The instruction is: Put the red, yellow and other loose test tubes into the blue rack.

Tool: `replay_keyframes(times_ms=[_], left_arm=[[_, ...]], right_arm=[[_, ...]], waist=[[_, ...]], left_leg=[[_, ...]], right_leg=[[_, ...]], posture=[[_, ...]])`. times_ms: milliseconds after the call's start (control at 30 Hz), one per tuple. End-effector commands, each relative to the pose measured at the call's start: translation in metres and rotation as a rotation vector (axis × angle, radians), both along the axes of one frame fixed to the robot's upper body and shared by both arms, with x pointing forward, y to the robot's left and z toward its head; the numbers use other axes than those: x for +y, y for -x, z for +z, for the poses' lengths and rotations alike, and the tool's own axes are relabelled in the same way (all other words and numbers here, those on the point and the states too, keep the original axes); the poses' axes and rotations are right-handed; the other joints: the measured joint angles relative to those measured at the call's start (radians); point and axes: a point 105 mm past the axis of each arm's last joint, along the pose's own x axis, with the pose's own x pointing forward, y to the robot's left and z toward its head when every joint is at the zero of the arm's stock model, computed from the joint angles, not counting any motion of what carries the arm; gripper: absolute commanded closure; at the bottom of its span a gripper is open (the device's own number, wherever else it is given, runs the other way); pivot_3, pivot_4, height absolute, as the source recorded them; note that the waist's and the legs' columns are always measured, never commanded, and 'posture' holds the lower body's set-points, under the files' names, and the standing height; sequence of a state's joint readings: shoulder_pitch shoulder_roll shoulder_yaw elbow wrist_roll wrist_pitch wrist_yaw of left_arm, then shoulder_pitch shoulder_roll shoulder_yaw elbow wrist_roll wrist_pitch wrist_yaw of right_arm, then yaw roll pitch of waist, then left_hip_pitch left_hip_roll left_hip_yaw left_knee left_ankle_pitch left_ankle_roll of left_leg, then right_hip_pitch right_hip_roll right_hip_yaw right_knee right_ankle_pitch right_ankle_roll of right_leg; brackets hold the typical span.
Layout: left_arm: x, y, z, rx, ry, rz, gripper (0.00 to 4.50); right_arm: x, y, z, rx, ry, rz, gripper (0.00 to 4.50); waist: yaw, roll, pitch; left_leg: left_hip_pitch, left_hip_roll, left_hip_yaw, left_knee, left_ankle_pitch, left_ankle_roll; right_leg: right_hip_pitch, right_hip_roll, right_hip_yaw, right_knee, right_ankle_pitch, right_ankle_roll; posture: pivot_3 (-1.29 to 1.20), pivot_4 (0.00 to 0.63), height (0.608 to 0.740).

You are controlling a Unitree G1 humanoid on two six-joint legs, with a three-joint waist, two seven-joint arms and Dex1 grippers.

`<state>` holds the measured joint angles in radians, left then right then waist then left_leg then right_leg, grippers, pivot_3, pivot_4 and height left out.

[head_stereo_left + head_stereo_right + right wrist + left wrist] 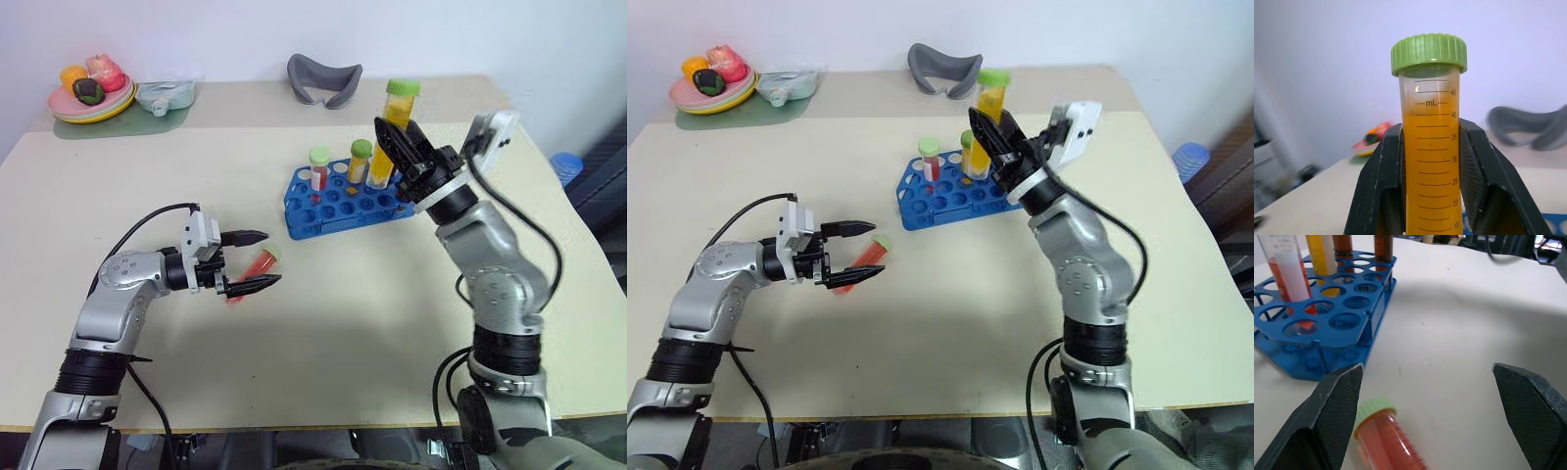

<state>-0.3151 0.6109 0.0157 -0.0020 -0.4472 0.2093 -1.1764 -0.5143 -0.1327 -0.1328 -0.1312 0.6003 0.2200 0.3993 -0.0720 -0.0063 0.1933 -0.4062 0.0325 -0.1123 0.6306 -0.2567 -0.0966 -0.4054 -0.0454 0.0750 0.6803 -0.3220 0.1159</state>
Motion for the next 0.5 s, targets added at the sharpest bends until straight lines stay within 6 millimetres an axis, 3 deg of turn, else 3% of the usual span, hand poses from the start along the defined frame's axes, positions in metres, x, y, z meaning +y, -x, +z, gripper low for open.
replay_keyframes(times_ms=[33, 167, 500], left_arm=[[0.001, 0.002, 0.010, -0.038, 0.024, 0.013, 0.12], [0.003, 0.002, 0.011, -0.044, 0.026, 0.032, 0.12], [0.006, 0.008, 0.016, -0.059, 0.053, 0.079, 0.12]], right_arm=[[0.002, -0.005, 0.004, -0.137, -0.024, -0.037, 3.67], [0.006, -0.020, -0.012, -0.159, -0.049, -0.047, 3.67], [0.007, -0.030, -0.045, -0.200, -0.051, -0.054, 3.67]], waist=[[0.000, 0.000, 0.000], [0.000, 0.000, 0.000], [-0.001, 0.001, 0.000]], left_leg=[[0.000, 0.000, 0.000, 0.000, 0.000, -0.001], [0.000, 0.000, 0.000, -0.001, 0.002, -0.004], [0.001, 0.000, 0.000, -0.001, 0.003, -0.006]], right_leg=[[0.000, 0.000, 0.000, 0.000, 0.000, 0.000], [0.000, 0.000, 0.000, 0.001, 0.000, 0.000], [0.000, -0.001, 0.000, 0.002, 0.000, 0.000]], posture=[[0.00, 0.150, 0.740], [0.00, 0.150, 0.740], [0.00, 0.150, 0.740]])
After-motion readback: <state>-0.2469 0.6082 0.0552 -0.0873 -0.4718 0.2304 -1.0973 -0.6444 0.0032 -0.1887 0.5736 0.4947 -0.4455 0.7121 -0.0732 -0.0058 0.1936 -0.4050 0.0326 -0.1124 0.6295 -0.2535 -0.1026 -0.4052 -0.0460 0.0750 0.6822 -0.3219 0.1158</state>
